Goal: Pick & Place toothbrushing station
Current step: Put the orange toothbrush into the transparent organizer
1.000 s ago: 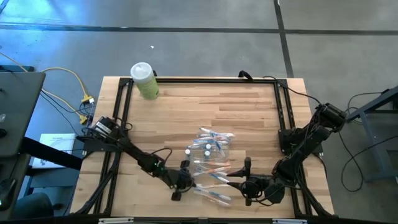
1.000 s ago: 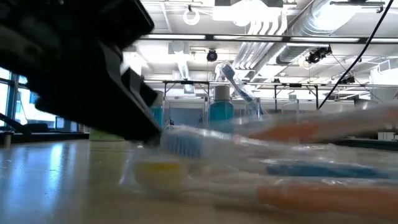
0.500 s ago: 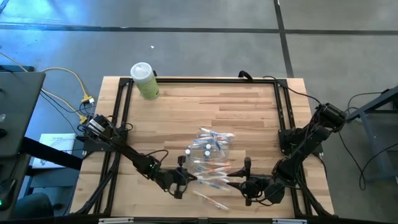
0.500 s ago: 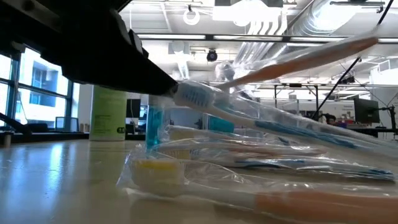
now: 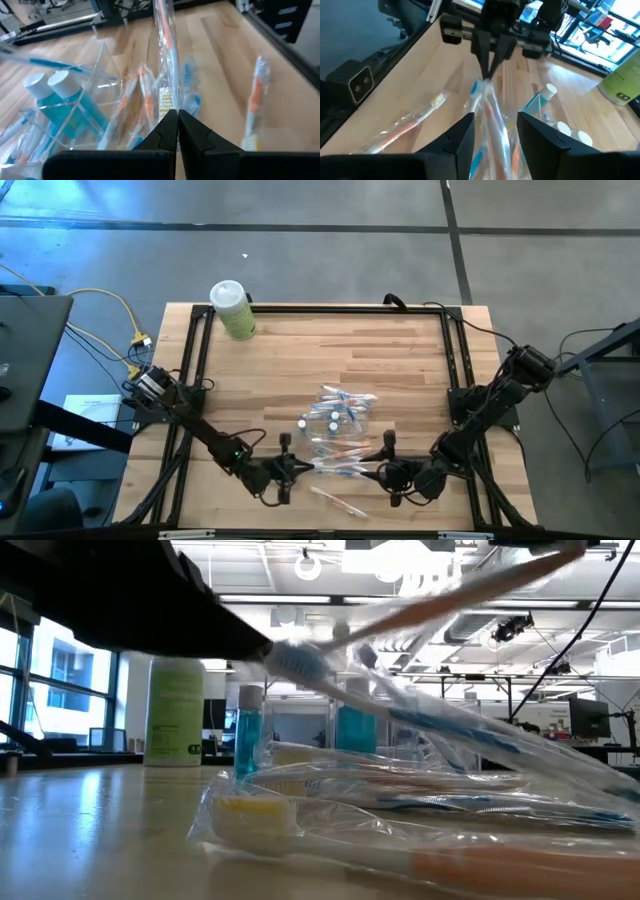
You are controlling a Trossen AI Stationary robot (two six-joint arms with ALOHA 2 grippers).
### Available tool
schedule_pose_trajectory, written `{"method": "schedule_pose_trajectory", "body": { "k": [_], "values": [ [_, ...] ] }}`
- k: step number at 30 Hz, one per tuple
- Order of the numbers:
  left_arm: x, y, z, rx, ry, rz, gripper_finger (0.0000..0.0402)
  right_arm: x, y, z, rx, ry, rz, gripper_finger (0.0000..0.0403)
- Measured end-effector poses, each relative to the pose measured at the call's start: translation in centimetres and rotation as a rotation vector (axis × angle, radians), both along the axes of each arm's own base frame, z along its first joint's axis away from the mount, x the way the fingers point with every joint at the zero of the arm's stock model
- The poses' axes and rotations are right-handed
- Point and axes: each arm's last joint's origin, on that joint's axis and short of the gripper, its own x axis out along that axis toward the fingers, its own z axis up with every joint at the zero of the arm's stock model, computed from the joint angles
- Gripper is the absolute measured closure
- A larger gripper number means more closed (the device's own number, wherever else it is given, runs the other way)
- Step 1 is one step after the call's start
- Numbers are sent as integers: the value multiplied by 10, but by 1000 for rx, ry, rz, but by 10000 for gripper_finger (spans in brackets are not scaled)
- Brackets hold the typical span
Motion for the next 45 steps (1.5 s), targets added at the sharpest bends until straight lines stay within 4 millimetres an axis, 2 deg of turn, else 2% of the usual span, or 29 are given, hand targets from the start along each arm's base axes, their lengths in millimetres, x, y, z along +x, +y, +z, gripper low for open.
{"method": "schedule_pose_trajectory", "body": {
  "k": [10, 24, 29, 37, 45],
  "values": [
    [-3, -2, 19, -47, -55, -19, 399, 0, 0, 0, -3, -1, -6, 263],
    [-4, -2, 18, -46, -47, -25, 399, 0, 0, 0, -23, -5, 4, 265],
    [-4, -2, 18, -47, -47, -25, 399, 0, 0, 1, -29, -7, 7, 297],
    [-4, -2, 18, -48, -47, -24, 399, 0, 0, 1, -50, -9, 18, 385],
    [-4, -2, 18, -40, -47, -27, 399, 0, 0, 1, -50, -10, 18, 374]
  ]
}}
